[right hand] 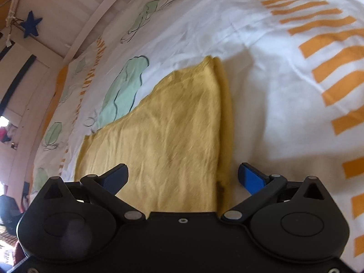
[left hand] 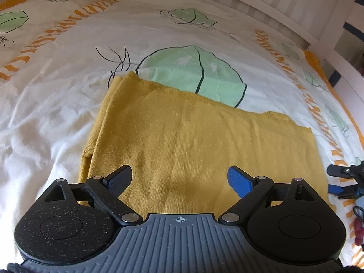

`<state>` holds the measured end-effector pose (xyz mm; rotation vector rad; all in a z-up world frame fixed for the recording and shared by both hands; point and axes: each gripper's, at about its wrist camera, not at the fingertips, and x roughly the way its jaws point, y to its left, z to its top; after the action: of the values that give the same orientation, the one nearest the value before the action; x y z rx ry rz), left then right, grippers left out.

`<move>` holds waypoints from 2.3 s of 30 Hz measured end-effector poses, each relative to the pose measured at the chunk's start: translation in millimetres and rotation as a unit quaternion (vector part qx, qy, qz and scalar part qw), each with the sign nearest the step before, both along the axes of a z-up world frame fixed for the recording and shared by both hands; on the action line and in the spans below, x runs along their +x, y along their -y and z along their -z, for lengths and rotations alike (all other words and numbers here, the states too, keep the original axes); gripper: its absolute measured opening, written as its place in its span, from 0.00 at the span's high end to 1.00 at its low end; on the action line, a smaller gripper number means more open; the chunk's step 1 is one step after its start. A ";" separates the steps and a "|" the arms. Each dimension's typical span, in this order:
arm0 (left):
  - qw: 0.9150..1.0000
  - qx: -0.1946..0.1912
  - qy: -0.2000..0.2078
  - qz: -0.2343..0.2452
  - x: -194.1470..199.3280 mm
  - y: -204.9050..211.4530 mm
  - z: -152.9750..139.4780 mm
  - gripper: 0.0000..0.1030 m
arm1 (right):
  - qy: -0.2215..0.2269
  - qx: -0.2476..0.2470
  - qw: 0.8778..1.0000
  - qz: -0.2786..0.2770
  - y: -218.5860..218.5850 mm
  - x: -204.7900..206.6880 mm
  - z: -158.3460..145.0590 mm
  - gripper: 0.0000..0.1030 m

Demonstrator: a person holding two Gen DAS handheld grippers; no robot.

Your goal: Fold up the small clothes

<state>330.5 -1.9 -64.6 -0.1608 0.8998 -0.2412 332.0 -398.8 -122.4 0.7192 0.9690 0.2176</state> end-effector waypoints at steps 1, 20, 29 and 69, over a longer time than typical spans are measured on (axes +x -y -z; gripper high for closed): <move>1.000 0.003 0.000 0.000 0.5 1.7 0.9 0.11 | 0.002 0.009 1.000 -0.002 -1.4 0.2 1.7 0.00; 0.997 0.060 0.006 0.052 59.8 73.6 5.2 0.11 | 0.020 0.100 0.995 0.017 -2.0 20.7 23.8 0.00; 0.992 0.104 -0.012 0.077 71.2 101.9 41.5 0.00 | 0.021 0.117 0.993 -0.002 3.6 26.1 26.8 0.00; 0.986 0.108 -0.045 0.120 2.2 62.0 26.0 0.02 | 0.059 0.086 0.994 -0.035 -6.2 28.7 22.3 0.00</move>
<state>332.7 -63.8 -90.6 0.1409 1.0293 -0.3601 360.7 -392.6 -144.7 0.8210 0.8706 0.4046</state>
